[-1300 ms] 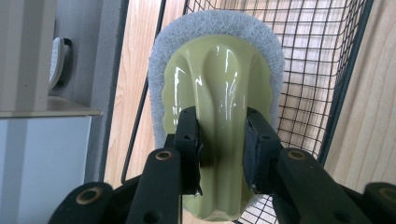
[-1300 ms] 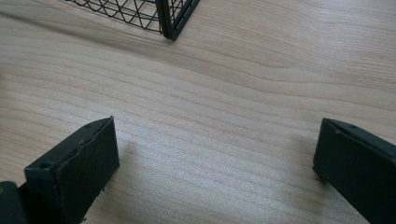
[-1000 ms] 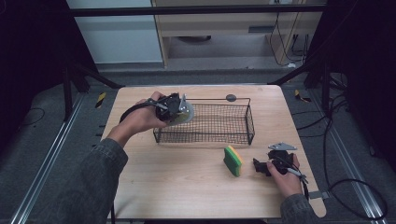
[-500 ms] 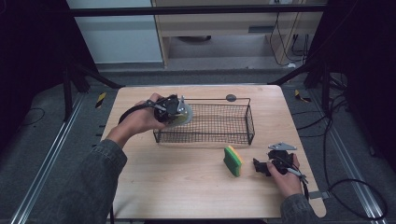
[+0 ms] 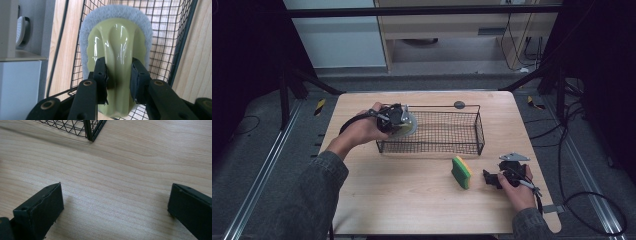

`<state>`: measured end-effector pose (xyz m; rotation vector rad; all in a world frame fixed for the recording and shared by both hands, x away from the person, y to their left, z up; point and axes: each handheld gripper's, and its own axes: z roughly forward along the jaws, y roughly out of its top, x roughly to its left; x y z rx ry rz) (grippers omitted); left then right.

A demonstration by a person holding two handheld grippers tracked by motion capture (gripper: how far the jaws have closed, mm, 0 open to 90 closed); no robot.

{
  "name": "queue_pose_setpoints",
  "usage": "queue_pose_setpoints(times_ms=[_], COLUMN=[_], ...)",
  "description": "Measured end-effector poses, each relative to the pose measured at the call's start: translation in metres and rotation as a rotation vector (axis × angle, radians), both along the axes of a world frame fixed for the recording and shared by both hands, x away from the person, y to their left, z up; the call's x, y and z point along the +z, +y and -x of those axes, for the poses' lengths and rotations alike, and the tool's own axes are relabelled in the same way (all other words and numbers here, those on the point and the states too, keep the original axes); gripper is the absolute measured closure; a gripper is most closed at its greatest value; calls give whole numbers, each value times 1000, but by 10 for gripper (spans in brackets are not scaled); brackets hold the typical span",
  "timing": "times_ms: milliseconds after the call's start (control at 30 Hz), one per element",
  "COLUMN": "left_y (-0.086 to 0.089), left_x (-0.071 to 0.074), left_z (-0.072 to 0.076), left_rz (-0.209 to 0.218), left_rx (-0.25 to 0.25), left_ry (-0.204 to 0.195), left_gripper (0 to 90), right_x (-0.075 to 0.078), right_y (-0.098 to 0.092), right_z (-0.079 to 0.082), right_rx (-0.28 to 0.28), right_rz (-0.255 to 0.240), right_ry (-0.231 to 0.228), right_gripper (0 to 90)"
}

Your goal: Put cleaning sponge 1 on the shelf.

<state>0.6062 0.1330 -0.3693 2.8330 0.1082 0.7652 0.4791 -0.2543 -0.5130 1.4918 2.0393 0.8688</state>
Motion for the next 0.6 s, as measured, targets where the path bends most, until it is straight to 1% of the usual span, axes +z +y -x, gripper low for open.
queue_pose_setpoints(times_ms=[67,333,433,600], left_y=[0,2,3,4], left_x=[-2,-11,-15,-17], left_z=[0,-2,-2,-3], left_rz=[-4,9,4,-3], left_rx=[-1,10,9,17], left_ry=[5,21,25,27], left_gripper=[700,700,700,700], right_x=[0,0,0,0], right_y=[0,0,0,0], right_z=[0,0,0,0], right_rx=[0,0,0,1], right_rz=[0,3,0,0], right_ry=[0,-2,-1,-1], right_gripper=[4,4,4,4])
